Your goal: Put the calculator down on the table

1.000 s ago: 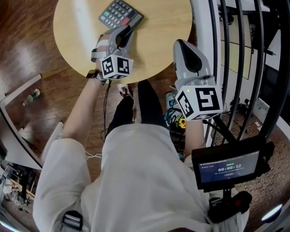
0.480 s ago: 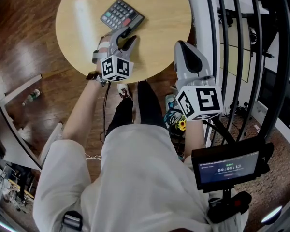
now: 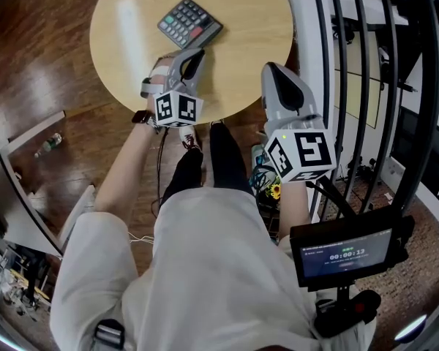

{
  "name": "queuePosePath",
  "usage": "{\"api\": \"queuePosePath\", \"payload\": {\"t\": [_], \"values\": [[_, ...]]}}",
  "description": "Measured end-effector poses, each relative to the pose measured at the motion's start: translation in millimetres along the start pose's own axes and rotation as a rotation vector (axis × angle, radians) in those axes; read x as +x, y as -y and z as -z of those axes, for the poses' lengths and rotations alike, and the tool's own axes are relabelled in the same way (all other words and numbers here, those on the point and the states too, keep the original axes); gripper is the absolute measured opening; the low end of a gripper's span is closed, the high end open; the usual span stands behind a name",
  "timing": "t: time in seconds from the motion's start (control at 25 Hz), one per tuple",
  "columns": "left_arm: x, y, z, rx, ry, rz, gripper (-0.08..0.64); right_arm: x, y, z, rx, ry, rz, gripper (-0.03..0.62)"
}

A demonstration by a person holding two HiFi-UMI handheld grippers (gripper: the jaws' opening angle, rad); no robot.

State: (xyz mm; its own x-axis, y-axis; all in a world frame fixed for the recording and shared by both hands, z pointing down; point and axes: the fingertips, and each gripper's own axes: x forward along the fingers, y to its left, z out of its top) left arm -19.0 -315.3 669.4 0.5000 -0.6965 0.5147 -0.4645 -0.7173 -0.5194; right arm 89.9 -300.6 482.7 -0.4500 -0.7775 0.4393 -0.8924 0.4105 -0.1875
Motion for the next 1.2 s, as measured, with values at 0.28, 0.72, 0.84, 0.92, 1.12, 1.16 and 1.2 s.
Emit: {"api": "queuePosePath", "payload": {"t": [0.28,0.72,0.84,0.92,1.12,1.16,1.2], "values": [[0,-3,-7,-0.020,0.026,-0.017,0.006,1,4,0,-0.006,0.003,0.004,0.000],[-46,-56,-65,-0.266,0.113,-0.099,0.006,-28,-5,-42,-0.054,0.070,-0.002,0.000],[-57,-70,-75,-0.356,0.123,-0.126,0.005,-34,-5,-49,-0.066,0.086,0.001,0.000],[-67,-81,-79,-0.395,0.113,-0.156,0.003,-37,-8,-52,-0.073,0.097,0.001,0.000],[-93,-98,-100,-0.567,0.187,-0.133,-0.015,-45,-16,-61,-0.090,0.120,-0.001,0.000],[-99,-101,-105,-0.591,0.207,-0.125,-0.015,-47,-18,-63,-0.094,0.126,-0.001,0.000],[-107,-102,-110,-0.600,0.226,-0.122,-0.015,-49,-21,-65,-0.097,0.133,-0.001,0.000]]}}
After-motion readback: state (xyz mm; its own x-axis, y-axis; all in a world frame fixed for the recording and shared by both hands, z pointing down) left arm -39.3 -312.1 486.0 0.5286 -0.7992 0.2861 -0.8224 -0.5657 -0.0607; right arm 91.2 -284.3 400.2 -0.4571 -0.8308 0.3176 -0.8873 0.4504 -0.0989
